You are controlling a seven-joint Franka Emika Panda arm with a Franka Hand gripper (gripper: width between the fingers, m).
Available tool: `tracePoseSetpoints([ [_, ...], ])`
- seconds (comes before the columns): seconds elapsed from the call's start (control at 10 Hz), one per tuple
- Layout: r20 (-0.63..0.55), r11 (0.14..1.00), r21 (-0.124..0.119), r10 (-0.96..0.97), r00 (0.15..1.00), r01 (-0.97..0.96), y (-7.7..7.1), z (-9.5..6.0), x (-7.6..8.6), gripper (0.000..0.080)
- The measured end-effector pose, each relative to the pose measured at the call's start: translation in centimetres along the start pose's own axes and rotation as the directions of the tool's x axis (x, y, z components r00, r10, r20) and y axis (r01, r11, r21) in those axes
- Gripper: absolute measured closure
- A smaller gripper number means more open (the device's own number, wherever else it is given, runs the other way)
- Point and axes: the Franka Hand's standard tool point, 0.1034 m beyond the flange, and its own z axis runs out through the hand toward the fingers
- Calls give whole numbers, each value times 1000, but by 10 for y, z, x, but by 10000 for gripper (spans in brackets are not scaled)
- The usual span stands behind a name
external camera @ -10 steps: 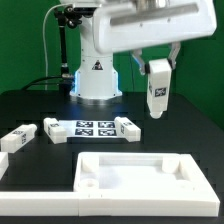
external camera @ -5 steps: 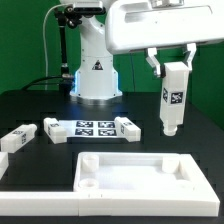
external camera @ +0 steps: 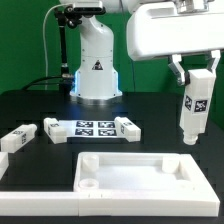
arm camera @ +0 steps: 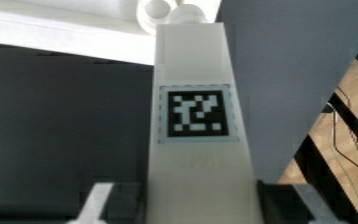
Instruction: Assemble desk
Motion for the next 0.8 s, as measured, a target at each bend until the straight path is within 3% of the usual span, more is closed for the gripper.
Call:
tracePoseSetpoints([
  [0.1, -5, 1000, 0, -1, 1000, 1, -2, 1, 0, 509],
  [0.2, -91, 1000, -1, -6, 996, 6, -11, 4, 0, 509],
  [0.3, -115, 1000, 0, -13, 993, 13, -14, 12, -7, 509],
  [0.5, -139, 999, -12, -39, 990, 37, 4, 21, -1, 509],
  [0.8, -132, 999, -10, -31, 991, 30, 7, 34, -2, 509],
])
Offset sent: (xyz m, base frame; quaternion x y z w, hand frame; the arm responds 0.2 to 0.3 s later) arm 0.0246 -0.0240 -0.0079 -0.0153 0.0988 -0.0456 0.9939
